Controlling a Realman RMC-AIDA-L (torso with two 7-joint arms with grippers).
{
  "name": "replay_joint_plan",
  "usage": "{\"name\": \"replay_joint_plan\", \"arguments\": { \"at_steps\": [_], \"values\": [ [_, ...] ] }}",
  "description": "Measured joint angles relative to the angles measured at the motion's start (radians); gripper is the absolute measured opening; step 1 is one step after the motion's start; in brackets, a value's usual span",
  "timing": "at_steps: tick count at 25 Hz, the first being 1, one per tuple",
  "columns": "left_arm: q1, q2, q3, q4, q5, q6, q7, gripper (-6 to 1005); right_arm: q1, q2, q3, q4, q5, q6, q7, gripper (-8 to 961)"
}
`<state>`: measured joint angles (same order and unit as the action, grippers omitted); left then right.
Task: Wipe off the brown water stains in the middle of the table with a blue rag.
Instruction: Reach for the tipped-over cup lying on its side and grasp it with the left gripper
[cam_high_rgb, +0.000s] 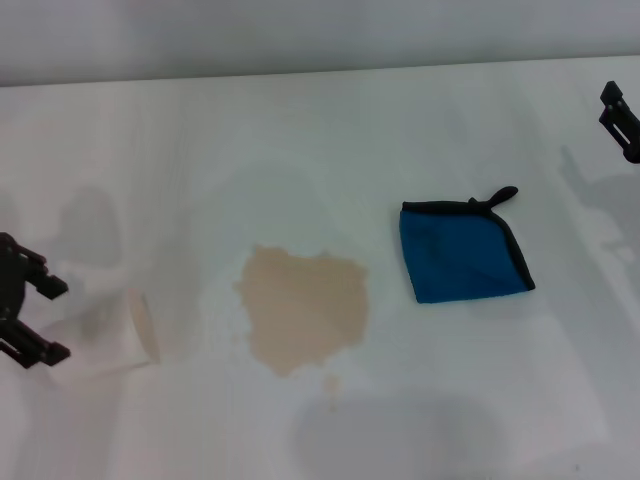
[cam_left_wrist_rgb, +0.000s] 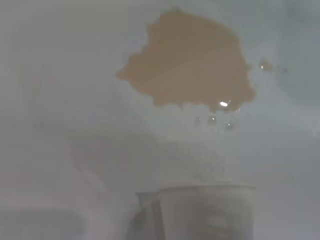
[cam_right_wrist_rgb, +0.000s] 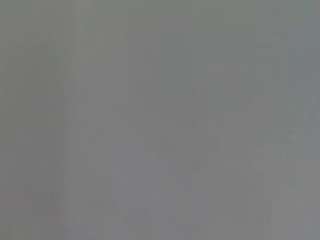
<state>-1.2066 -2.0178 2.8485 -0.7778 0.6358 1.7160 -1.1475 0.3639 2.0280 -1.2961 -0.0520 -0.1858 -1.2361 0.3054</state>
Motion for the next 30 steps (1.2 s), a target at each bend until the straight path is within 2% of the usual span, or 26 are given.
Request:
{"name": "replay_joint_plan", "arguments": {
  "at_steps": [1, 2, 6, 30],
  "values": [
    [-0.006, -0.017, 0.000, -0.003, 0.011, -0.020, -0.002, 882, -0.001, 0.000, 0.000, 0.000, 0.000, 0.000, 0.000, 841],
    [-0.009, -0.024, 0.000, -0.005, 0.011, -0.029, -0.002, 882, -0.002, 0.000, 0.000, 0.000, 0.000, 0.000, 0.001, 841],
    [-0.017, -0.042, -0.001, 0.002, 0.003, -0.074, -0.003, 882, -0.007, 0.000, 0.000, 0.000, 0.000, 0.002, 0.001, 840],
    [-0.023, -0.054, -0.001, 0.101, 0.013, -0.151, -0.021, 883, -0.010, 0.000, 0.009, 0.001, 0.022, 0.048, 0.001, 841]
  ]
}}
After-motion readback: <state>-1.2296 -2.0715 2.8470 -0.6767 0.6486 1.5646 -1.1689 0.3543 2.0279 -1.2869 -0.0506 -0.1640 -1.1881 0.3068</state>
